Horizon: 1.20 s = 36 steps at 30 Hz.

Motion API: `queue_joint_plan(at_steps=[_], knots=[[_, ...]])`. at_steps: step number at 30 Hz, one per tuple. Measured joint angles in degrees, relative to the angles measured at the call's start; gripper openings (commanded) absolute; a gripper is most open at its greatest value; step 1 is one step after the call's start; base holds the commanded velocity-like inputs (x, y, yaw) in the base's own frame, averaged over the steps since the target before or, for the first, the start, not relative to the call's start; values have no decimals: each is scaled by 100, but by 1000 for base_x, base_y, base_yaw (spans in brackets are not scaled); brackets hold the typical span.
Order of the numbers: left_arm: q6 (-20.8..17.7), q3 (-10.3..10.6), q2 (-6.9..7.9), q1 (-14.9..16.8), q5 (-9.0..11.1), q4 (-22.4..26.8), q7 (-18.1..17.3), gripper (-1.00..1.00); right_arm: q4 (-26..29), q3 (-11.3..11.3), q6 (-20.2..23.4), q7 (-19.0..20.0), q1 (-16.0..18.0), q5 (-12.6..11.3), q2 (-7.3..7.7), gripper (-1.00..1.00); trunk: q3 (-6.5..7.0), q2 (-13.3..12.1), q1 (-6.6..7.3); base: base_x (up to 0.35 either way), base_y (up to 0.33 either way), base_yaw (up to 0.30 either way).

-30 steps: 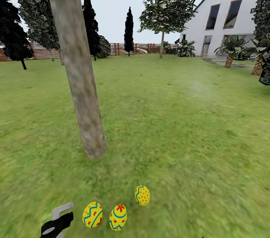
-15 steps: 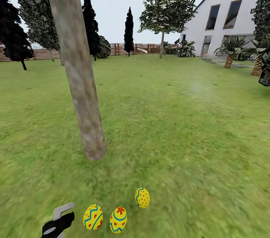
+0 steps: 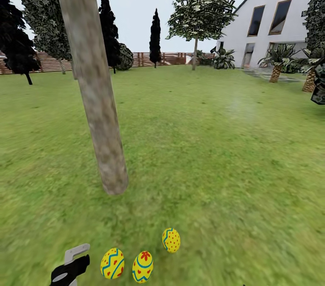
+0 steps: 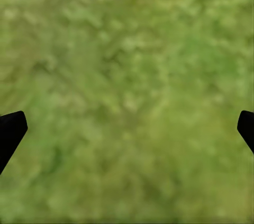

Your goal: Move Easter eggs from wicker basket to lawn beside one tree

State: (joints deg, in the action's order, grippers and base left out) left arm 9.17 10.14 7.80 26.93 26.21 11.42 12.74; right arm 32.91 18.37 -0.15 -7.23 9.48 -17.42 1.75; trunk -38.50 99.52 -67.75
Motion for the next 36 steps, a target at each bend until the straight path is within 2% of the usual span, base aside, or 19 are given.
queue_joint_plan(at_steps=[36], knots=[[0,12,0,-1,-9,0,0,100,-106,0,3,5,0,-29,0,100,646,-1444,791,0,0,0]])
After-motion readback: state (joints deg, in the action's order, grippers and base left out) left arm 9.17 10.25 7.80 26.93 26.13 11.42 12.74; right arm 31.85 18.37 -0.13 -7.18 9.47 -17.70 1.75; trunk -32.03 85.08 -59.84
